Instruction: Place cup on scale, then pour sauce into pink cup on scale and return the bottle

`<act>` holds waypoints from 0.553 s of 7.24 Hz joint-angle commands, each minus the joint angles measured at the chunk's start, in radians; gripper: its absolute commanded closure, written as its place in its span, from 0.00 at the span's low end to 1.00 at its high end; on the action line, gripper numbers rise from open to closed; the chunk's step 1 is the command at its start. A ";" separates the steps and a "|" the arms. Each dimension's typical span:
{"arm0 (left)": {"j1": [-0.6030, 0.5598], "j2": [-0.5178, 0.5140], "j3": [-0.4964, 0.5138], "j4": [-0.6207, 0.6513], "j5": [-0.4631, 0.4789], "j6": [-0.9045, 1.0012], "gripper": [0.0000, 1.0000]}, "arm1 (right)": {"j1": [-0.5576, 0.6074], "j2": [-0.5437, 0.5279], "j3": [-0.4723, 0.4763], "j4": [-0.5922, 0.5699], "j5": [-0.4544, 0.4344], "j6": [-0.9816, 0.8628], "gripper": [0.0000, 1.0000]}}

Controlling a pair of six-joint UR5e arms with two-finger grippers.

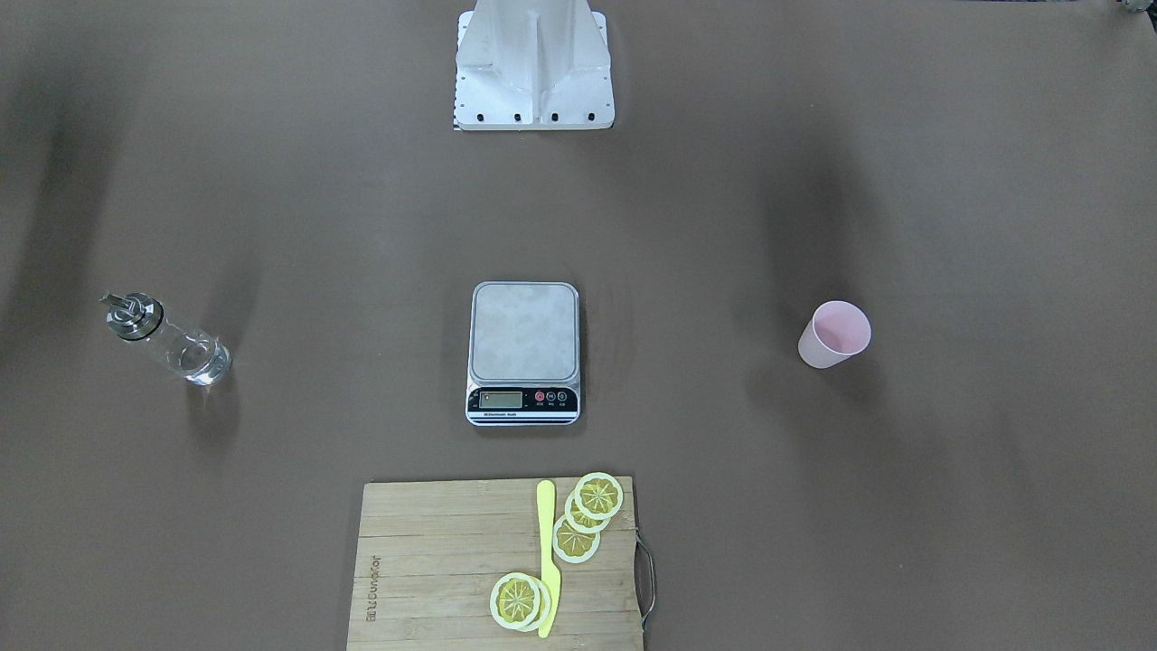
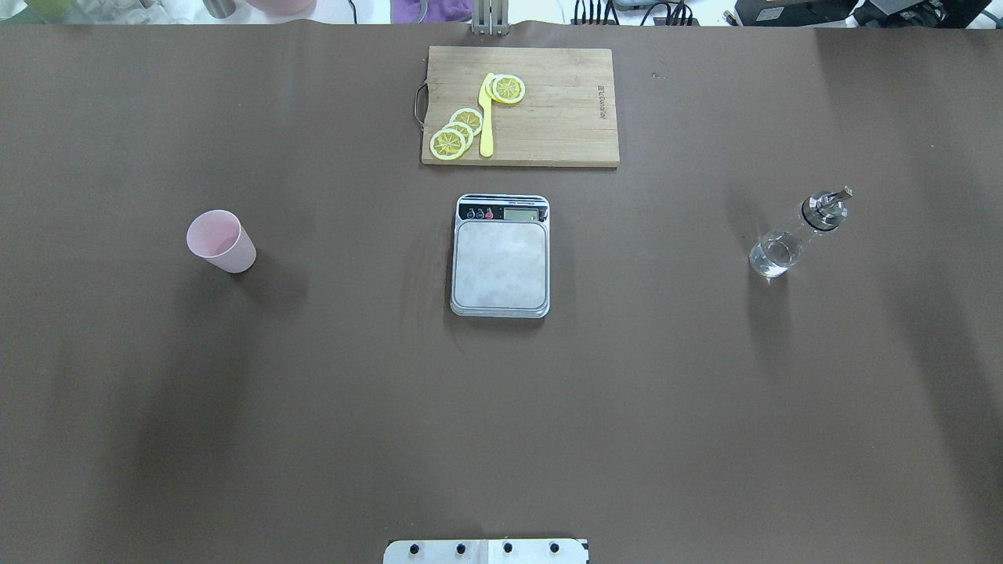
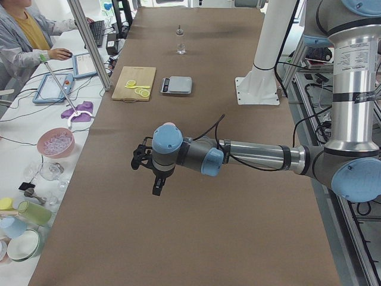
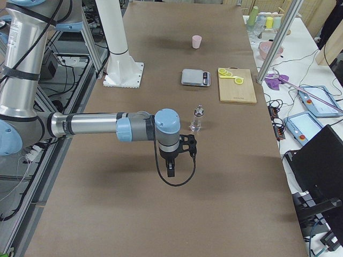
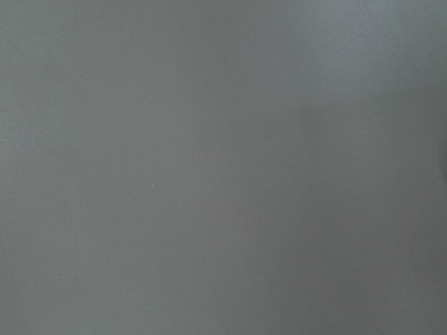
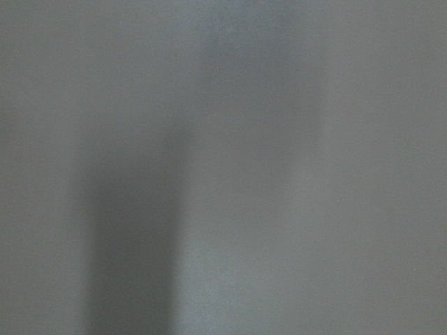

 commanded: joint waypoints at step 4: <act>0.001 0.001 -0.006 -0.010 -0.022 -0.003 0.02 | 0.002 -0.004 -0.024 0.081 0.003 0.004 0.00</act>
